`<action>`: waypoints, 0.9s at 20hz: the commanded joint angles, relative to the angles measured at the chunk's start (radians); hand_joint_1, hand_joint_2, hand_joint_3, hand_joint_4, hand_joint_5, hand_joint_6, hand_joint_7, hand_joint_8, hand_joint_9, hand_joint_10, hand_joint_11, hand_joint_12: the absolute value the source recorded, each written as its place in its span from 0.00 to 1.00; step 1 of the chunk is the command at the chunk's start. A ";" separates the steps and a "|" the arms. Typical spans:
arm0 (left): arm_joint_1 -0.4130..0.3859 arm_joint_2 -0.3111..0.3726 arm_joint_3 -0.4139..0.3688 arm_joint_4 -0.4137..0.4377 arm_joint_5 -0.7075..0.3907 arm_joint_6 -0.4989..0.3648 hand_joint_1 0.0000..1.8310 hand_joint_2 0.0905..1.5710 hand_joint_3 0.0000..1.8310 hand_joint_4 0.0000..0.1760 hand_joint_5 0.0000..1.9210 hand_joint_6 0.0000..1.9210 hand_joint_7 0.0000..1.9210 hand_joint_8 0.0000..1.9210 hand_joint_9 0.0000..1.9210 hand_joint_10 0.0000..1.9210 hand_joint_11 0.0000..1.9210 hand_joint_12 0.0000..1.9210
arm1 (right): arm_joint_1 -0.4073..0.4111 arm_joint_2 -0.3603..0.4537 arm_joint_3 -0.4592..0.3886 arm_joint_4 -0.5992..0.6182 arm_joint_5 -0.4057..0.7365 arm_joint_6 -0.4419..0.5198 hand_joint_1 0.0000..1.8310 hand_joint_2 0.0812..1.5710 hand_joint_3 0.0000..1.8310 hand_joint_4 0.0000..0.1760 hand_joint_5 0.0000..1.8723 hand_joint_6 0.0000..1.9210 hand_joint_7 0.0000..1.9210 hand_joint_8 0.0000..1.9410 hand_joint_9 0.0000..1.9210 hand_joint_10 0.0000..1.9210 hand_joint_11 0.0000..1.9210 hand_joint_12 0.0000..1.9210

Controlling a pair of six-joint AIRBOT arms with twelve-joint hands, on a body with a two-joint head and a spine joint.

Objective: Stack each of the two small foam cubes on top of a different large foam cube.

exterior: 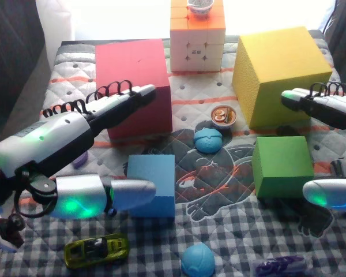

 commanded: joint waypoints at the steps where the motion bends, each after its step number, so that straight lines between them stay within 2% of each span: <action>1: -0.015 -0.006 0.005 0.010 -0.114 -0.004 0.33 0.68 0.00 0.31 0.00 0.00 0.00 0.00 0.00 0.00 0.00 0.32 | 0.012 -0.001 0.006 0.003 0.104 0.005 0.26 0.65 0.04 0.00 0.00 0.00 0.00 0.00 0.00 0.00 0.00 0.00; 2: -0.017 -0.012 0.009 0.006 -0.101 -0.004 0.35 0.68 0.00 0.39 0.00 0.00 0.00 0.00 0.00 0.00 0.00 0.36 | 0.016 -0.008 0.011 0.006 0.095 0.005 0.26 0.65 0.04 0.00 0.00 0.00 0.00 0.00 0.00 0.00 0.00 0.00; 3: -0.020 -0.021 0.016 0.003 -0.085 -0.004 0.33 0.67 0.00 0.34 0.00 0.00 0.00 0.00 0.00 0.00 0.00 0.39 | 0.022 -0.017 0.017 0.006 0.083 0.005 0.28 0.65 0.03 0.00 0.00 0.00 0.00 0.00 0.01 0.00 0.00 0.00; 4: -0.021 -0.028 0.021 -0.002 -0.074 -0.004 0.35 0.67 0.00 0.38 0.00 0.00 0.00 0.00 0.00 0.00 0.00 0.37 | 0.027 -0.027 0.024 0.006 0.072 0.005 0.29 0.64 0.03 0.00 0.00 0.00 0.00 0.00 0.01 0.01 0.00 0.00; 5: -0.021 -0.035 0.026 -0.007 -0.065 -0.004 0.36 0.66 0.00 0.37 0.00 0.00 0.00 0.00 0.00 0.00 0.00 0.40 | 0.033 -0.035 0.030 0.006 0.062 0.005 0.28 0.65 0.03 0.00 0.00 0.00 0.00 0.00 0.01 0.00 0.00 0.00; 6: -0.021 -0.044 0.033 -0.013 -0.048 -0.004 0.38 0.66 0.00 0.41 0.00 0.00 0.00 0.00 0.00 0.00 0.00 0.40 | 0.044 -0.050 0.040 0.006 0.039 0.005 0.30 0.65 0.03 0.00 0.00 0.00 0.00 0.00 0.01 0.01 0.02 0.01; 7: -0.022 -0.052 0.041 -0.019 -0.029 -0.004 0.38 0.66 0.00 0.53 0.00 0.00 0.00 0.00 0.00 0.00 0.00 0.35 | 0.056 -0.063 0.050 0.005 0.017 0.005 0.31 0.70 0.00 0.00 0.00 0.00 0.00 0.00 0.02 0.03 0.00 0.19; 8: -0.023 -0.056 0.045 -0.020 -0.018 -0.004 0.39 0.65 0.00 0.64 0.00 0.00 0.00 0.00 0.01 0.00 0.00 0.34 | 0.060 -0.069 0.054 0.005 0.005 0.005 0.33 0.68 0.00 0.00 0.00 0.00 0.00 0.00 0.02 0.03 0.00 0.30; 9: -0.030 -0.068 0.055 -0.023 0.012 -0.001 0.39 0.65 0.00 0.69 0.00 0.00 0.00 0.00 0.01 0.00 0.00 0.34 | 0.068 -0.081 0.063 0.005 -0.015 0.005 0.33 0.67 0.00 0.00 0.00 0.00 0.00 0.00 0.02 0.04 0.00 0.38; 10: -0.036 -0.081 0.065 -0.026 0.044 0.005 0.41 0.64 0.00 0.50 0.00 0.00 0.01 0.00 0.02 0.01 0.00 0.39 | 0.071 -0.090 0.070 0.005 -0.031 0.005 0.37 0.65 0.00 0.00 0.00 0.00 0.00 0.00 0.01 0.05 0.00 0.36; 11: -0.043 -0.093 0.073 -0.029 0.071 0.011 0.44 0.64 0.00 0.36 0.01 0.00 0.02 0.00 0.02 0.01 0.00 0.40 | 0.073 -0.097 0.076 0.005 -0.044 0.005 0.38 0.65 0.00 0.00 0.00 0.00 0.00 0.00 0.01 0.02 0.00 0.28; 13: -0.049 -0.118 0.091 -0.033 0.113 0.018 0.46 0.64 0.00 0.25 0.02 0.00 0.02 0.00 0.02 0.01 0.00 0.38 | 0.079 -0.110 0.087 0.006 -0.064 0.005 0.39 0.64 0.00 0.00 0.00 0.00 0.00 0.00 0.01 0.02 0.00 0.26; 14: -0.050 -0.129 0.098 -0.037 0.122 0.019 0.50 0.62 0.00 0.12 0.07 0.01 0.07 0.01 0.06 0.02 0.00 0.49 | 0.081 -0.116 0.092 0.007 -0.073 0.005 0.40 0.65 0.00 0.00 0.00 0.00 0.00 0.00 0.02 0.02 0.00 0.26; 15: -0.051 -0.137 0.102 -0.037 0.128 0.019 0.53 0.63 0.00 0.05 0.13 0.01 0.12 0.02 0.10 0.06 0.00 0.67 | 0.083 -0.121 0.096 0.007 -0.080 0.005 0.41 0.65 0.00 0.00 0.00 0.00 0.02 0.00 0.03 0.04 0.00 0.34; 16: -0.052 -0.142 0.104 -0.037 0.132 0.020 0.57 0.64 0.00 0.00 0.18 0.02 0.17 0.03 0.07 0.26 0.00 0.80 | 0.084 -0.124 0.098 0.007 -0.083 0.005 0.43 0.64 0.00 0.00 0.00 0.00 0.05 0.01 0.04 0.06 0.00 0.42; 17: -0.054 -0.152 0.108 -0.037 0.144 0.027 0.61 0.66 0.00 0.00 0.26 0.05 0.24 0.09 0.08 0.51 0.02 0.88 | 0.086 -0.130 0.102 0.007 -0.090 0.005 0.49 0.65 0.00 0.00 0.06 0.03 0.12 0.03 0.09 0.11 0.00 0.60; 18: -0.054 -0.154 0.109 -0.038 0.145 0.029 0.64 0.68 0.00 0.00 0.29 0.13 0.22 0.26 0.09 0.66 0.05 0.93 | 0.086 -0.131 0.103 0.007 -0.091 0.005 0.53 0.65 0.00 0.00 0.12 0.10 0.20 0.06 0.09 0.32 0.00 0.76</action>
